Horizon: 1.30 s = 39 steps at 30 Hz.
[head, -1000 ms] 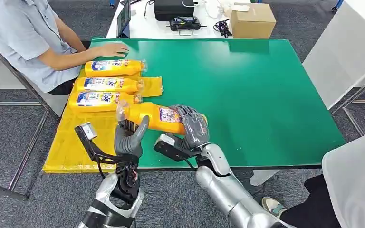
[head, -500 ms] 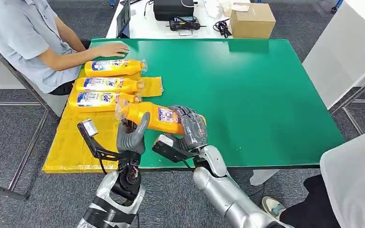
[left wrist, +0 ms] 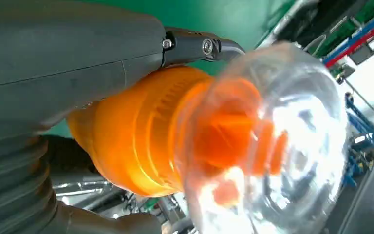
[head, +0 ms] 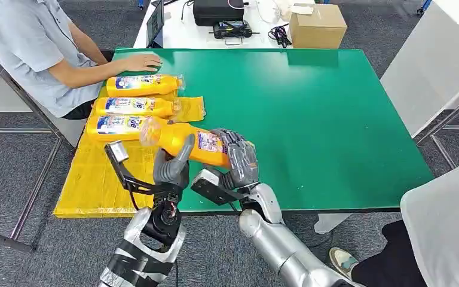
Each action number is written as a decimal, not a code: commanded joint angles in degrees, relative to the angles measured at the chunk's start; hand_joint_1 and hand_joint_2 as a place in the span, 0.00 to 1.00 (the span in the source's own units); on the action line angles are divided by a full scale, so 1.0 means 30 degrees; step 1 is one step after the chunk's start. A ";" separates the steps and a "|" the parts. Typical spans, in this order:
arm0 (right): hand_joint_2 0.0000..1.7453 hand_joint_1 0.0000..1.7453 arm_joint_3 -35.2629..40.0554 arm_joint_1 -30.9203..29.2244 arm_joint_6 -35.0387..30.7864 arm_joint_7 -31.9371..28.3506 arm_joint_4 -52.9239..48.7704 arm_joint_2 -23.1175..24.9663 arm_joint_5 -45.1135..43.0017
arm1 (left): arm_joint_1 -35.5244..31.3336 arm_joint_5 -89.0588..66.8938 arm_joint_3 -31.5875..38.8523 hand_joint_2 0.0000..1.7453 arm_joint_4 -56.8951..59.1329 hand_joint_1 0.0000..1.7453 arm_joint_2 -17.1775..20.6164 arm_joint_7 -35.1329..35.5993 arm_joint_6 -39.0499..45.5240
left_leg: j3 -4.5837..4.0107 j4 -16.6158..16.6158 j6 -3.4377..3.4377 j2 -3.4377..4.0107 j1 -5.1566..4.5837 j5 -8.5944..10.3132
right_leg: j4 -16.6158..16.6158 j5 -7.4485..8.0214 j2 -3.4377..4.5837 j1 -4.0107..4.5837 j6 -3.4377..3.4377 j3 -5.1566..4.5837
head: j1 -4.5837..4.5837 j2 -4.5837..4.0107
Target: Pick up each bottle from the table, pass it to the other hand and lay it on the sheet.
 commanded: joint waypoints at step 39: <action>1.00 1.00 0.0803 -0.1409 0.4452 -0.0758 0.2552 0.0762 -0.3209 | -0.2247 -0.3179 -0.1429 1.00 0.2480 1.00 -0.0457 -0.3104 0.2731 | 0.0027 0.0007 -0.0019 -0.0027 0.0010 -0.0007 | 0.0008 -0.0018 -0.0032 0.0012 -0.0025 0.0035 | -0.0007 0.0000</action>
